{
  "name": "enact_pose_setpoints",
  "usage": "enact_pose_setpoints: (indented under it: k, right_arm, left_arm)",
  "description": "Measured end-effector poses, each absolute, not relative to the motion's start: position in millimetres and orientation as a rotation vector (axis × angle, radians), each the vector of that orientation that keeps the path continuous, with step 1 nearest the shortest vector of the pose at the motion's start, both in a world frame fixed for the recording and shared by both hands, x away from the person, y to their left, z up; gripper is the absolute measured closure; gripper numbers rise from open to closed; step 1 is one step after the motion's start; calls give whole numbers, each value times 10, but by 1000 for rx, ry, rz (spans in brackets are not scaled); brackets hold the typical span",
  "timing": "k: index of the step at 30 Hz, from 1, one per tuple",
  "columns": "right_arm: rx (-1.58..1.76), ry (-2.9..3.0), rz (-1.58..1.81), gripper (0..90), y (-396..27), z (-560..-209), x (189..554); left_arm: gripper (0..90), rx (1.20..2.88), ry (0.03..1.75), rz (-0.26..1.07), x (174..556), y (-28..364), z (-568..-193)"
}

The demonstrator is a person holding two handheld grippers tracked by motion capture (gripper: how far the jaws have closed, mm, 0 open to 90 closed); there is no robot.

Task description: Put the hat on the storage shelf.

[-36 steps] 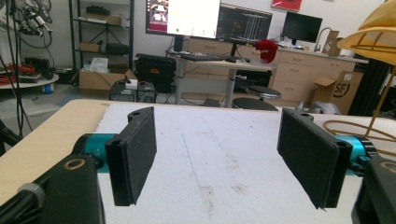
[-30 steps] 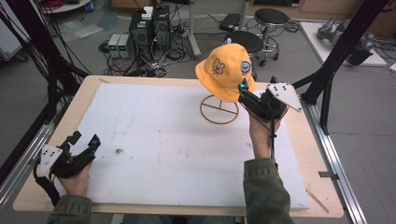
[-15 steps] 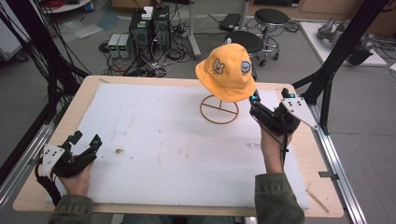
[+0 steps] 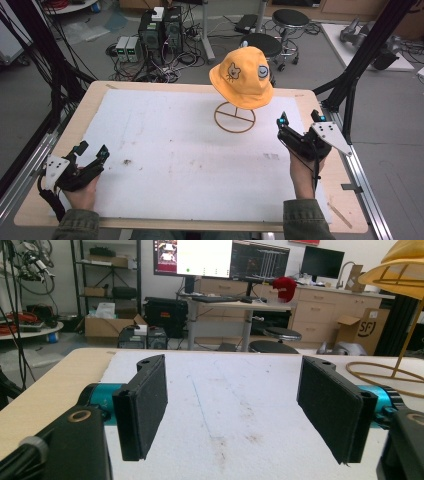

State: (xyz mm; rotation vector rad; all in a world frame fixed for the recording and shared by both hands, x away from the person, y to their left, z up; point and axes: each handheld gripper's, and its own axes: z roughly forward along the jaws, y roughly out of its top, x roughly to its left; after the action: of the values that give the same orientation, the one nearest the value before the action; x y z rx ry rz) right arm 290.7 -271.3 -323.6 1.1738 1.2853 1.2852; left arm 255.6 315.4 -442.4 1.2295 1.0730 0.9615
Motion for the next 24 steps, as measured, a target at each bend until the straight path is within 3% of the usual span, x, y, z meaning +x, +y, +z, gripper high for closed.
enact_pose_setpoints:
  k: [24]
  right_arm:
    - [1206, 1309, 1219, 106, -2871, -3592, 2618]
  left_arm:
    - [283, 1219, 1087, 977, 2489, 3200, -4417]
